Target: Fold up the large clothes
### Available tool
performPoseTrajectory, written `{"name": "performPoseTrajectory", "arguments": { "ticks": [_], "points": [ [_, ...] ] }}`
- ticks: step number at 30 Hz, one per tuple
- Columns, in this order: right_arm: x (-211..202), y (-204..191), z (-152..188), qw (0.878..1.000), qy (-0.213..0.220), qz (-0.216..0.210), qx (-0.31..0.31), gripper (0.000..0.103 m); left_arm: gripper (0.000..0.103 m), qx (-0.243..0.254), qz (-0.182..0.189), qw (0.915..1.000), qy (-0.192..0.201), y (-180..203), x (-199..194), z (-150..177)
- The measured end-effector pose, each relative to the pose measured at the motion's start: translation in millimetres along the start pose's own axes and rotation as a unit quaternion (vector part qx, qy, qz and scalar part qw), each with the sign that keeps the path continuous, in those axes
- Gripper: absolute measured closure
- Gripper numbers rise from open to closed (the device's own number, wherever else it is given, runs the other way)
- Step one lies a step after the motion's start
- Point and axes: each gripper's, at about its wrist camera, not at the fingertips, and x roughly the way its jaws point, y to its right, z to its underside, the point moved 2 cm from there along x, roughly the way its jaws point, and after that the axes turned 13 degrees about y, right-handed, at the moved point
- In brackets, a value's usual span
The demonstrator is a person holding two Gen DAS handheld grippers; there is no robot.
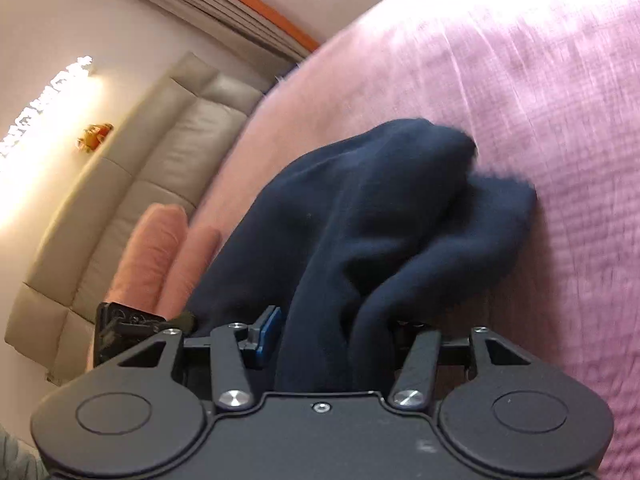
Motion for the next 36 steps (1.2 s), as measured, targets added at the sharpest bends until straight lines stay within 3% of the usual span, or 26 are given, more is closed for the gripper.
{"name": "performPoseTrajectory", "arguments": {
  "ticks": [3, 7, 11, 16, 18, 20, 22, 24, 26, 27, 28, 30, 33, 35, 36],
  "points": [
    [-3.6, 12.8, 22.7, 1.0, 0.002, 0.003, -0.002, 0.04, 0.04, -0.009, -0.006, 0.9999, 0.002, -37.8, -7.7, 21.6],
    [-12.6, 29.9, 29.6, 0.999, 0.03, -0.017, 0.008, 0.035, 0.042, -0.03, 0.04, 0.9983, 0.029, -61.3, -15.6, 22.8],
    [-19.6, 23.8, 30.1, 0.998, 0.041, -0.014, -0.043, 0.035, 0.042, 0.043, 0.019, 0.998, 0.042, -42.7, -22.7, 24.9],
    [-58.9, -19.1, 35.1, 0.983, 0.083, 0.083, -0.145, 0.027, 0.044, 0.117, -0.047, 0.9859, 0.111, -0.2, -62.7, 33.9],
    [-76.1, -39.9, 39.8, 0.971, 0.116, 0.116, -0.176, 0.025, 0.044, 0.143, -0.023, 0.9788, 0.145, 31.5, -78.8, 36.2],
    [-86.9, -59.6, 38.9, 0.963, 0.153, 0.114, -0.188, 0.025, 0.044, 0.168, -0.001, 0.9721, 0.164, 64.7, -85.8, 37.6],
    [-80.9, -76.2, 32.7, 0.965, 0.169, 0.092, -0.176, 0.038, 0.044, 0.199, 0.014, 0.9665, 0.162, 92.5, -76.3, 41.4],
    [-52.0, -82.6, 26.4, 0.977, 0.143, 0.081, -0.138, 0.09, 0.044, 0.226, 0.011, 0.9663, 0.123, 102.8, -49.0, 49.9],
    [-22.1, -86.9, 32.3, 0.974, 0.125, 0.103, -0.159, 0.093, 0.048, 0.239, -0.019, 0.9685, 0.066, 91.2, -14.4, 62.9],
    [-9.3, -84.6, 38.3, 0.97, 0.114, 0.123, -0.175, 0.094, 0.057, 0.229, -0.039, 0.9722, 0.027, 77.2, 2.6, 71.0],
    [-0.6, -76.4, 45.8, 0.964, 0.102, 0.155, -0.189, 0.098, 0.063, 0.235, -0.053, 0.9704, 0.015, 67.3, 9.4, 80.8],
    [3.5, -52.9, 61.1, 0.952, 0.096, 0.206, -0.205, 0.103, 0.071, 0.262, -0.053, 0.9636, 0.012, 60.5, 2.7, 96.6],
    [-18.6, -29.8, 70.7, 0.955, 0.111, 0.214, -0.175, 0.103, 0.07, 0.241, -0.026, 0.9699, 0.018, 54.8, -21.0, 104.5],
    [-31.7, -23.1, 67.8, 0.948, 0.123, 0.248, -0.157, 0.103, 0.07, 0.219, -0.013, 0.9753, 0.026, 48.6, -30.3, 106.4],
    [-35.2, -21.7, 64.1, 0.939, 0.126, 0.277, -0.159, 0.088, 0.069, 0.209, -0.008, 0.9774, 0.031, 47.0, -35.0, 107.1]
  ]
}}
